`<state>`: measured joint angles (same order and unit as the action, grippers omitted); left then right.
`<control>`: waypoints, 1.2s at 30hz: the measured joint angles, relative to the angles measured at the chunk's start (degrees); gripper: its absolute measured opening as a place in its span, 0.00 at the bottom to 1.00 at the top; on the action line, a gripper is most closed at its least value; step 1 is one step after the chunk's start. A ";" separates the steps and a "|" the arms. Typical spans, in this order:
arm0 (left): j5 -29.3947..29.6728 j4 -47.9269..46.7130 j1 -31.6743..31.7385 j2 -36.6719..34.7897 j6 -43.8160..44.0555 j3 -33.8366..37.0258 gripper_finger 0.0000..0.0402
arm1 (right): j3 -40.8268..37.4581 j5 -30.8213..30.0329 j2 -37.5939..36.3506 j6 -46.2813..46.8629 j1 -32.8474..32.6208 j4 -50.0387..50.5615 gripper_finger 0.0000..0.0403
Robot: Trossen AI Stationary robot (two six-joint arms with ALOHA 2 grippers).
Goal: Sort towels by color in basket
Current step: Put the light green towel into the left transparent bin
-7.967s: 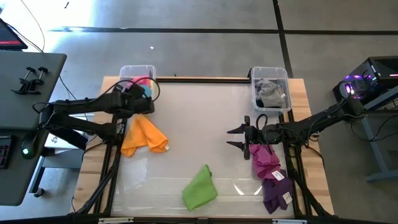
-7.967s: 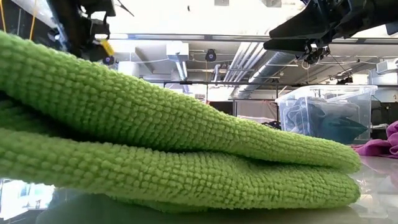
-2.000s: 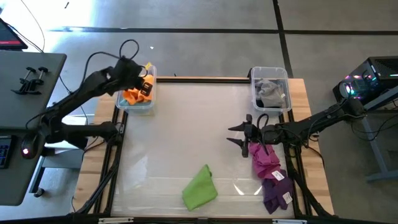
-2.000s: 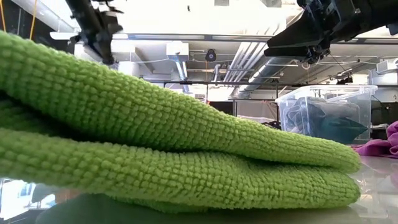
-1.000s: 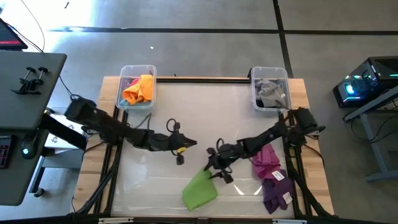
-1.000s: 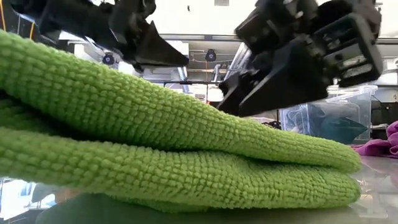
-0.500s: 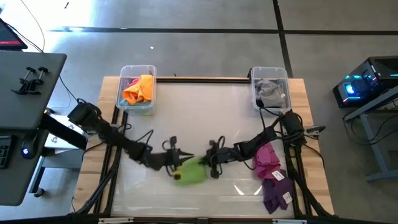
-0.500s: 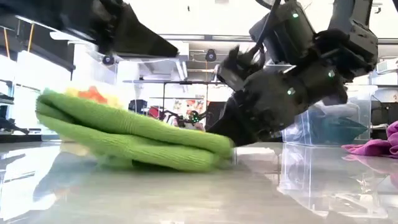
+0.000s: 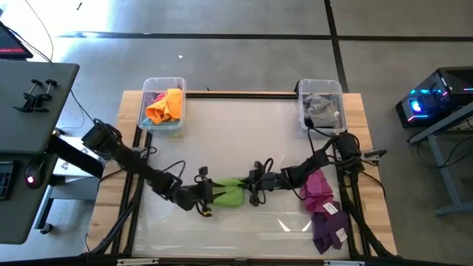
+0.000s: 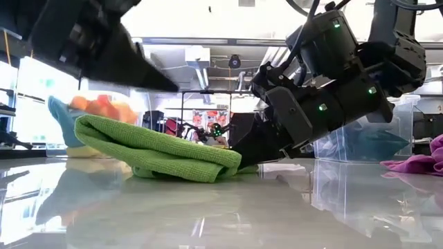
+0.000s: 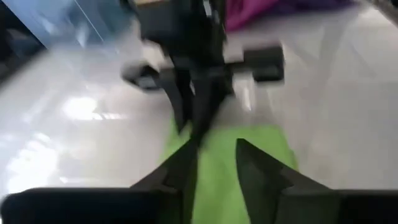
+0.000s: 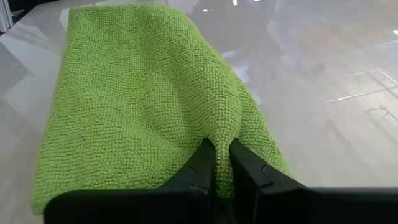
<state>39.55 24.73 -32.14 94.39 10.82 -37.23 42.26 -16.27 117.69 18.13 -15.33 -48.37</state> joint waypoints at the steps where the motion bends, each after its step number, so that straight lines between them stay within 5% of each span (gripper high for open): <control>1: -1.65 -1.20 0.39 0.50 1.54 0.00 0.28 | 0.00 0.19 0.00 0.37 -0.02 -0.01 0.05; 6: -10.43 -6.55 2.29 4.15 8.07 0.00 0.44 | 0.02 0.35 0.00 3.78 -0.04 0.09 0.07; 15: -6.02 -9.31 2.64 11.40 13.11 -0.48 0.52 | 0.04 -0.21 -0.04 3.42 0.04 0.14 0.07; 21: -10.01 -9.57 3.68 10.97 16.07 -0.40 0.39 | 0.04 1.86 -0.04 4.08 1.39 -3.32 0.20; 27: -13.53 -15.13 3.23 6.67 14.78 -0.17 0.07 | 0.07 10.33 -1.99 3.65 1.57 -10.81 0.30; 31: -8.68 -30.29 1.73 0.71 20.01 -2.12 0.04 | 0.02 7.13 -6.27 -2.27 -1.40 -9.64 0.31; 36: 3.58 -64.79 0.00 -7.78 33.29 -12.45 0.02 | 0.02 -8.39 -10.67 -9.10 -5.79 -0.17 0.31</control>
<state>43.13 -40.06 -32.14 86.61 44.11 -49.68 42.28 -24.66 107.02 9.03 -21.12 -48.54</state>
